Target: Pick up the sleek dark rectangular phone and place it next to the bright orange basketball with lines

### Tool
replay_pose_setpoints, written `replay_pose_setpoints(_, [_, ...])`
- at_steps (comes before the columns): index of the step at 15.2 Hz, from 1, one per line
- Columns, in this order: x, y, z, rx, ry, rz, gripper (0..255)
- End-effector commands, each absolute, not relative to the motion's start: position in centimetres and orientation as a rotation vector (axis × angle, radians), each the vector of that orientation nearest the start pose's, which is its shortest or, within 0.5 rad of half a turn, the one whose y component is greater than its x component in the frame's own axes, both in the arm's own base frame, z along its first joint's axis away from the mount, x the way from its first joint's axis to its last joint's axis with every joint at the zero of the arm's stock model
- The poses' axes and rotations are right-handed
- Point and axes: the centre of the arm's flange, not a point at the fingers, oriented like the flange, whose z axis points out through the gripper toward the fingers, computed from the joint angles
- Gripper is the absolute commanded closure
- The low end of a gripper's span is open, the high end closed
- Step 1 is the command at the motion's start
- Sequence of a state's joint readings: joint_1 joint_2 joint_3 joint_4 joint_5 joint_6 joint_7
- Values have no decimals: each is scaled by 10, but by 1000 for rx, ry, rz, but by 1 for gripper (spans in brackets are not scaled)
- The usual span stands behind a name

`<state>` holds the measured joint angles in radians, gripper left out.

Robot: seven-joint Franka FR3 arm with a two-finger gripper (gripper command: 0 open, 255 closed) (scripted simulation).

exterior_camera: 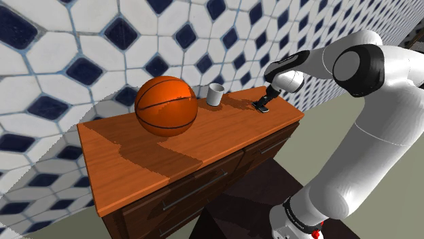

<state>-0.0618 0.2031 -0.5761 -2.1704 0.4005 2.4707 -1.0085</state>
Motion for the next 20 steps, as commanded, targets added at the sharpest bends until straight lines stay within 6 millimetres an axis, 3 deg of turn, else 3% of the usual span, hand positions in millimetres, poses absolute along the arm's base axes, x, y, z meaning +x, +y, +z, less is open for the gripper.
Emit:
replay_pose_setpoints(1, [459,-336,327,-3116,-140,-335,0])
replay_pose_setpoints(2, [459,-336,327,-3116,-140,-335,0])
replay_pose_setpoints(3, [459,-336,327,-3116,-140,-335,255])
replay_pose_setpoints(12, [459,-336,327,-3116,-140,-335,255])
replay_pose_setpoints(20, [459,-336,369,-3116,-140,-335,255])
